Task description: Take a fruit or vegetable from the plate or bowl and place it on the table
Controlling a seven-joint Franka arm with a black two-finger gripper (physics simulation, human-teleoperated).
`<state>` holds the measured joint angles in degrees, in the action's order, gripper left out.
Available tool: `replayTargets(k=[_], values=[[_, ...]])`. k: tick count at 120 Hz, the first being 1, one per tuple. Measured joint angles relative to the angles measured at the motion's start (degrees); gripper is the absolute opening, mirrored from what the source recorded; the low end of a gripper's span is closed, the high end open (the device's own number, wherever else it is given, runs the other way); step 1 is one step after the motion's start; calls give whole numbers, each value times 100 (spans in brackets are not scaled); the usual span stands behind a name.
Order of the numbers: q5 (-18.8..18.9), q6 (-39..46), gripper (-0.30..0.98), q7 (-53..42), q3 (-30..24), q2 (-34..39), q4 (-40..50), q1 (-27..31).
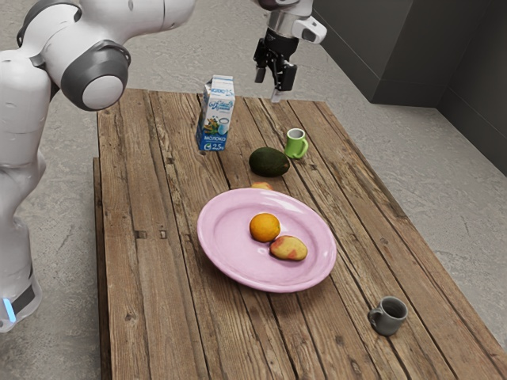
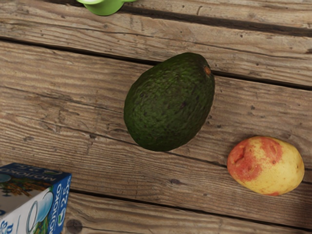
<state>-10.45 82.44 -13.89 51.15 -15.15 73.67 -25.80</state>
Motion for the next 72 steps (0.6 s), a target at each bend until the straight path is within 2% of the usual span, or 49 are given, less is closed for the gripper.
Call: replayTargets(k=[20, 30, 40, 48, 56, 67, 72], values=[[1, -14, 69, -18, 5, 4, -34, -13], [39, -152, 69, -86, 14, 250, -602, -105], [51, -311, 69, -519, -11, 579, -900, -717], [105, -381, 68, -1027, -136, 608, -618, -1207], [357, -315, 68, -1495, -165, 743, -12, -1712], [1186, -77, 68, -2081, -182, 2057, 1158, -2950], [1502, -28, 68, -2320, -183, 2408, 1381, -3230]])
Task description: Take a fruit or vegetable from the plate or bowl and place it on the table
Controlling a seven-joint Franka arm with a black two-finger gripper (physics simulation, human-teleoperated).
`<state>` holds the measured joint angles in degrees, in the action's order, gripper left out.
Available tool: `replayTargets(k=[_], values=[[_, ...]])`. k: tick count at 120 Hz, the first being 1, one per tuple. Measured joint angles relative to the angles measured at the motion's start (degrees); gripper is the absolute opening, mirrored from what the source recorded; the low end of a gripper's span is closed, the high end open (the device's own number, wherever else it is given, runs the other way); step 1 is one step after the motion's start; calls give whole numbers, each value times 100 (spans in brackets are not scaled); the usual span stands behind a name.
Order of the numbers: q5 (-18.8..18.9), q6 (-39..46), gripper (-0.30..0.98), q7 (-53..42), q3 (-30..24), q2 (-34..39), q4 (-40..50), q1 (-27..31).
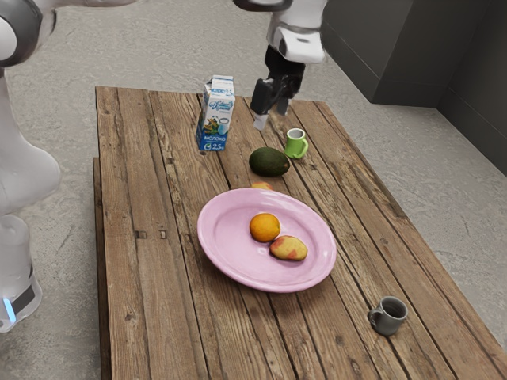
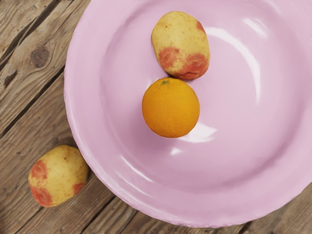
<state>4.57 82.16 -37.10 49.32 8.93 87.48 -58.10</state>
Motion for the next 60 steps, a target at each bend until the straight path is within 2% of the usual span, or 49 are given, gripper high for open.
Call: replayTargets(k=[12, 28, 42, 60], values=[[580, 62, 69, -547, -53, 277, 218, -288], [908, 295, 69, -1091, -184, 262, 809, -690], [780, 963, 69, -1304, -218, 305, 1731, -844], [409, 1539, 69, -1426, -200, 226, 1941, -857]])
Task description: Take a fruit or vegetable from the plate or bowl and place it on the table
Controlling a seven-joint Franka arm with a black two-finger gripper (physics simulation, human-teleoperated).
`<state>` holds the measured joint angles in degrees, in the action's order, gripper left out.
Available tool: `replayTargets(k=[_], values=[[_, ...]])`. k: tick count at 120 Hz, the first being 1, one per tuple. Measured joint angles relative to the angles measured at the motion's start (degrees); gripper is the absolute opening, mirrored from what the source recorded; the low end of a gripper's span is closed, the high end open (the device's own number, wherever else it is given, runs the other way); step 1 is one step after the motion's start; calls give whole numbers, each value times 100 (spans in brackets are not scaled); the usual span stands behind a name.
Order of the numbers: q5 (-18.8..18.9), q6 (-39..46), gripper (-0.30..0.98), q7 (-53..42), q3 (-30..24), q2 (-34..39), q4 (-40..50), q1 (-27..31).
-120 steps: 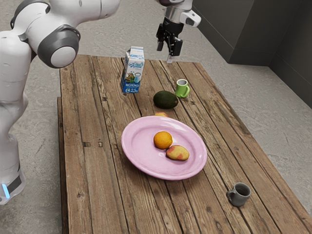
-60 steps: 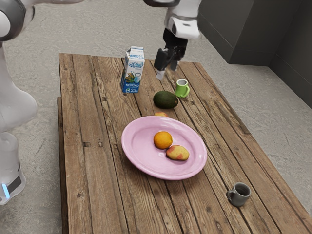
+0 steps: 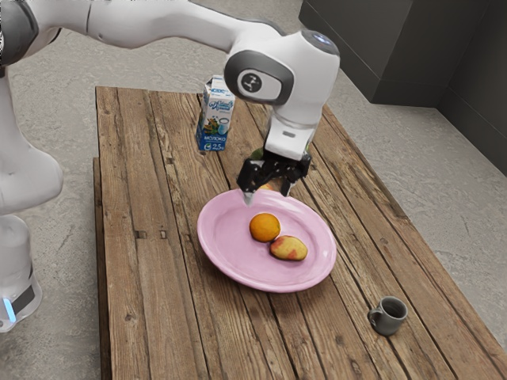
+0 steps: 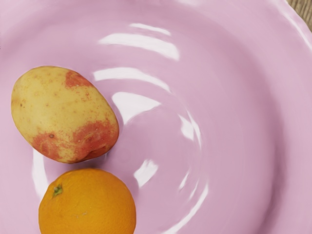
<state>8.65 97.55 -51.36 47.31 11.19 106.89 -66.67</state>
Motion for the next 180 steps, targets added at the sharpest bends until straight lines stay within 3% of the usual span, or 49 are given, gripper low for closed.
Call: replayTargets(k=[51, 73, 106, 147, 180], values=[[-1272, 116, 69, 671, 57, -1368, -424, 109], [-1756, -212, 69, 902, 51, -1909, -845, 1223], [-1934, -454, 69, 1131, -30, -2029, -921, 1202], [-1937, -247, 69, 594, -48, -2124, -927, 1196], [-2474, 23, 69, 272, -60, -2294, -859, 1190]])
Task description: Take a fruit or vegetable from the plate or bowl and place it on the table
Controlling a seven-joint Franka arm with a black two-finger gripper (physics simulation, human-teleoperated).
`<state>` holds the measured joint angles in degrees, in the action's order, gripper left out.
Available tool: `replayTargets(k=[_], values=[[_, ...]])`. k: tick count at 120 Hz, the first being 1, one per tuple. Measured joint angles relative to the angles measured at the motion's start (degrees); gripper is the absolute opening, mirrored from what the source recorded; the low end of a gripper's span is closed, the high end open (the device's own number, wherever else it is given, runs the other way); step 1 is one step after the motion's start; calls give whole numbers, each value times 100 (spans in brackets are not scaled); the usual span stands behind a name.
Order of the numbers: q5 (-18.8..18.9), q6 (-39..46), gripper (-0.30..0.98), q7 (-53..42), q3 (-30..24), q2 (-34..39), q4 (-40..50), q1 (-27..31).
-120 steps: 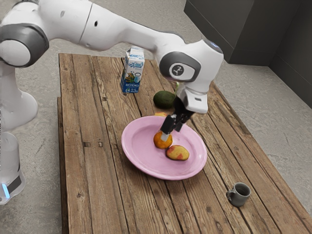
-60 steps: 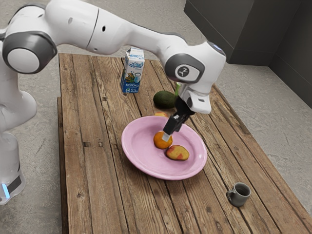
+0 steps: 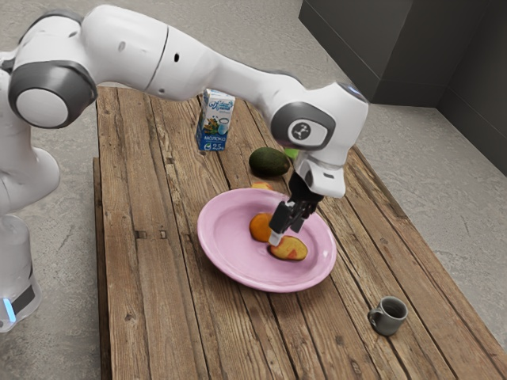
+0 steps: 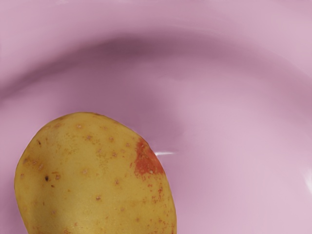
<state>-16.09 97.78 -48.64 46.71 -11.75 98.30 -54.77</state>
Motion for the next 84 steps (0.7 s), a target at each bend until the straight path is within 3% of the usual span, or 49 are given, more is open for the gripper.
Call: replayTargets(k=[84], values=[[-113, 298, 69, -415, -80, -377, 77, 59]])
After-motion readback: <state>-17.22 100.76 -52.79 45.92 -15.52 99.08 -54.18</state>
